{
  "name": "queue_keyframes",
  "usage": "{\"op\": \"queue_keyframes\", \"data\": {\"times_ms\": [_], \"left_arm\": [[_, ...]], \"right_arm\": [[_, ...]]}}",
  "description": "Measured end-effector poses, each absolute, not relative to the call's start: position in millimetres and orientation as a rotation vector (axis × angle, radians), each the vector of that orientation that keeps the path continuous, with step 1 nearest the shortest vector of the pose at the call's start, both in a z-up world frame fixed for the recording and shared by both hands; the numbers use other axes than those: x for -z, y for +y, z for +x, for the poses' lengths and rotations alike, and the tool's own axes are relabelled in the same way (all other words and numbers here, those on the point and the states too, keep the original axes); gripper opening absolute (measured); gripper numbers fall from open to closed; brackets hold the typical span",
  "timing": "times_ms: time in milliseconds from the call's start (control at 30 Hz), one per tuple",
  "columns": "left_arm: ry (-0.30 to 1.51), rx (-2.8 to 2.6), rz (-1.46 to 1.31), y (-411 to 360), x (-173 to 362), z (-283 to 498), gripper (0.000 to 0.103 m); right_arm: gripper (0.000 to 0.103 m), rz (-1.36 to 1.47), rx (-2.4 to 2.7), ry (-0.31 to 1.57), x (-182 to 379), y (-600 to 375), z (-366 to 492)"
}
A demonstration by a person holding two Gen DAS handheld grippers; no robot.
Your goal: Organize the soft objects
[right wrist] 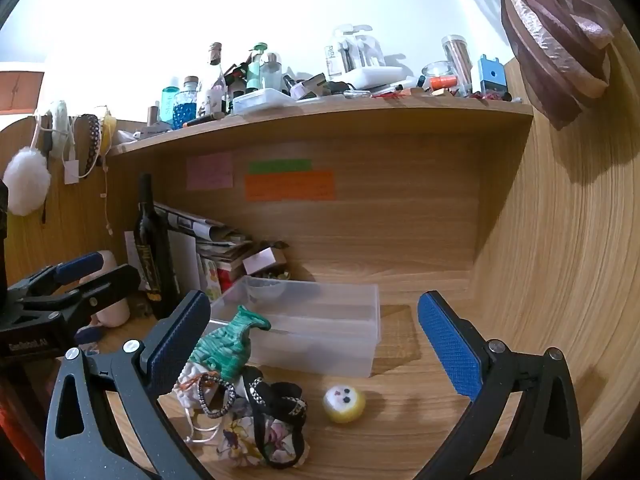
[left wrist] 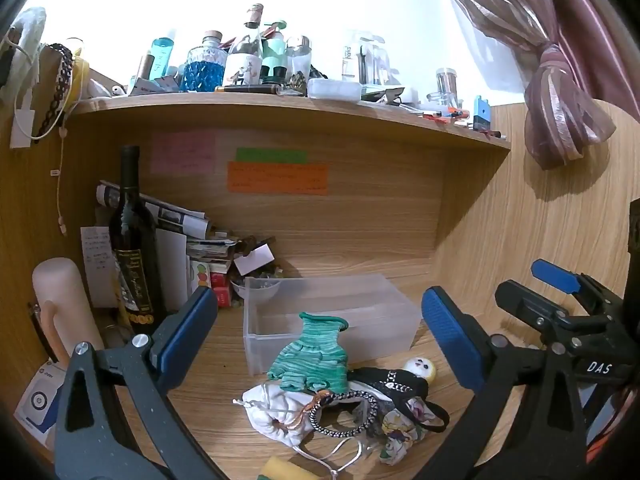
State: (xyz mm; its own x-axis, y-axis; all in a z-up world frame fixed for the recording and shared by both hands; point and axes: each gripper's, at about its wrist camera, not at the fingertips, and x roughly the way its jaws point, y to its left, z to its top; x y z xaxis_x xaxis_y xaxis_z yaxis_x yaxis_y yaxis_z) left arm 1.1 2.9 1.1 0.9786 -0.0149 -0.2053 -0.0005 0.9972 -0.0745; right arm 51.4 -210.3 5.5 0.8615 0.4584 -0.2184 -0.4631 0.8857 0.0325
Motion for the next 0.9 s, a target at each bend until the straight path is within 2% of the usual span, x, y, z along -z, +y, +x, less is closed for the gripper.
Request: {"op": "queue_keyframes", "data": {"times_ms": [900], "left_arm": [[0.202,-0.007,-0.054,1.6,-1.5,1.5,0.103]], "right_arm": [[0.103,-0.021,-0.497,0.221,-7.9,-207.6,49.0]]}}
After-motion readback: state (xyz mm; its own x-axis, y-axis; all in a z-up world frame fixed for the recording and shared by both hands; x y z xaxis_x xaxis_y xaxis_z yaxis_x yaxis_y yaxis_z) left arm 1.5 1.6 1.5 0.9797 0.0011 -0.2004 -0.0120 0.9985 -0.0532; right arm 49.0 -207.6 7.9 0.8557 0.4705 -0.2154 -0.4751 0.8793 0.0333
